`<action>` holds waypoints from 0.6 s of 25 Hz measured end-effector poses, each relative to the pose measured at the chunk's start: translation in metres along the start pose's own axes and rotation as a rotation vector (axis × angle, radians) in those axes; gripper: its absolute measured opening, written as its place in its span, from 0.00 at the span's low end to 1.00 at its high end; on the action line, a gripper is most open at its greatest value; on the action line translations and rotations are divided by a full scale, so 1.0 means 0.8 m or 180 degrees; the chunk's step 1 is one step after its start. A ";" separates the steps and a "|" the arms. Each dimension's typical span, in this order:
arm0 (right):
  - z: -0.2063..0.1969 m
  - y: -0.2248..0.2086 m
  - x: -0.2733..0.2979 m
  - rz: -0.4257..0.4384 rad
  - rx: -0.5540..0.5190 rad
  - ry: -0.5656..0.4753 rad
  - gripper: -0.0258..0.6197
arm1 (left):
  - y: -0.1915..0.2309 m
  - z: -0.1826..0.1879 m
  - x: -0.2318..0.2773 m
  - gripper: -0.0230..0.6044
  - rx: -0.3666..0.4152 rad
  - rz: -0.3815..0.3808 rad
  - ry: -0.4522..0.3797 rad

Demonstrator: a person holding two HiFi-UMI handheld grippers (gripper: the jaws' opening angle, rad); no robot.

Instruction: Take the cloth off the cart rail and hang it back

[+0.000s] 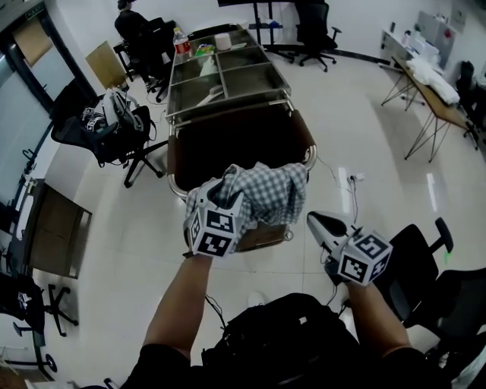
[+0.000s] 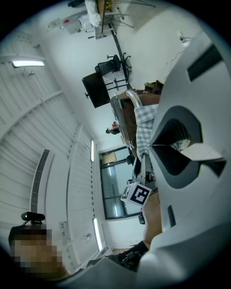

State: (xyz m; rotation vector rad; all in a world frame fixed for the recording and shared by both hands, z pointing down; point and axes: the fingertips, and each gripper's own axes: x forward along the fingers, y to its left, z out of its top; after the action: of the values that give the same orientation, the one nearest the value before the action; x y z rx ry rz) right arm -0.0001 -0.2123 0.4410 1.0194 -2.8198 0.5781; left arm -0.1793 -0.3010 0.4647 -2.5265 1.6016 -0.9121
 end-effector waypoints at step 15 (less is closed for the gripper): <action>-0.023 0.035 -0.013 -0.0170 0.0122 -0.0071 0.08 | -0.020 0.010 -0.047 0.12 -0.0934 -0.0276 -0.0688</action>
State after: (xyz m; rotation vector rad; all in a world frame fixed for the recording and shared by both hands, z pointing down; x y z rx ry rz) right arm -0.0104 -0.1793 0.4471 1.1108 -2.8013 0.6214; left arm -0.1736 -0.2645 0.4461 -2.7871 1.6764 -0.4121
